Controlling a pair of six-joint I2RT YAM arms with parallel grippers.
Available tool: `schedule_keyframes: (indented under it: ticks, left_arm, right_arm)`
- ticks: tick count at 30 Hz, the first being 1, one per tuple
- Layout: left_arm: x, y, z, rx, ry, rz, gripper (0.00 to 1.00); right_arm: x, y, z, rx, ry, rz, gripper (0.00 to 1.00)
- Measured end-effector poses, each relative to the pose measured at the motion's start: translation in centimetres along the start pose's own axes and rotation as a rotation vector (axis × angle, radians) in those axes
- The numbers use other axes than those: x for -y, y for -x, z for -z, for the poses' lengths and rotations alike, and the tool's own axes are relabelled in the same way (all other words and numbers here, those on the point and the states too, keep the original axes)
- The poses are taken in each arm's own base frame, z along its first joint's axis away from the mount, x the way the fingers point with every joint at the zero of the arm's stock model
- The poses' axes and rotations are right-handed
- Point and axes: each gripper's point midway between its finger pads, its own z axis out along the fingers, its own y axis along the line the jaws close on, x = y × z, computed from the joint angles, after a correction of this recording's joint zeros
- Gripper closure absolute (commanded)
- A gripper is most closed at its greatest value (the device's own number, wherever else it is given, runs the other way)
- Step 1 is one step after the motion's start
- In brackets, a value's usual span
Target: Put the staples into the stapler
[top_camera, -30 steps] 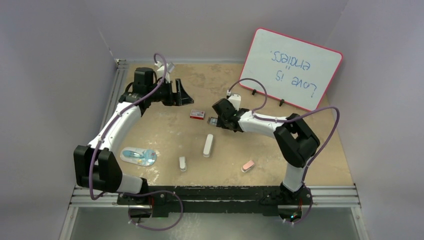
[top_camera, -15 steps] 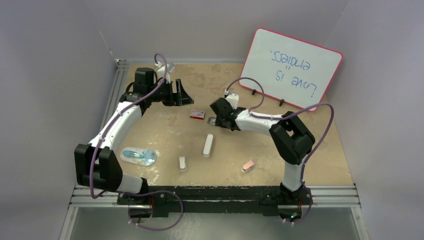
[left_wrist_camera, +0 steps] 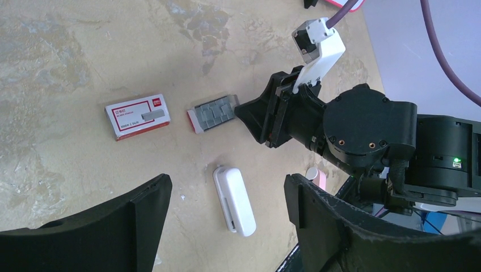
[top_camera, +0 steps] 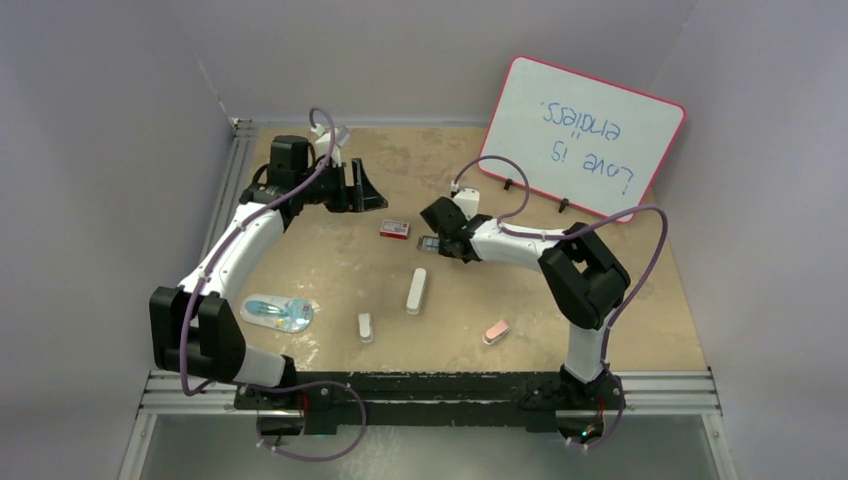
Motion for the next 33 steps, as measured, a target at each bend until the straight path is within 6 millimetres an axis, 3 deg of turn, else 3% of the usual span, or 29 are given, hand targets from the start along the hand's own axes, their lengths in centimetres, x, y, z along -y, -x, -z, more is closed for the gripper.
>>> schedule_keyframes:
  ticks: [6, 14, 22, 28, 33]
  left_arm:
    - [0.0, 0.0, 0.0, 0.000, 0.000, 0.000, 0.27]
    - [-0.1, -0.1, -0.1, -0.003, 0.001, 0.003, 0.27]
    - [-0.2, -0.1, -0.2, -0.007, 0.002, 0.006, 0.27]
    - [-0.4, -0.3, -0.4, -0.014, 0.004, 0.011, 0.27]
    - [-0.5, -0.3, -0.4, -0.014, 0.005, 0.012, 0.28]
  right_arm:
    - [0.1, 0.1, 0.0, 0.003, -0.002, 0.008, 0.91]
    - [0.5, 0.5, -0.3, 0.009, -0.006, 0.012, 0.95]
    - [1.0, 2.6, -0.7, 0.045, 0.012, 0.006, 0.95]
    - [1.5, 3.6, -1.2, 0.064, 0.020, -0.004, 0.90]
    - [1.7, 4.0, -1.5, 0.067, 0.026, -0.011, 0.72]
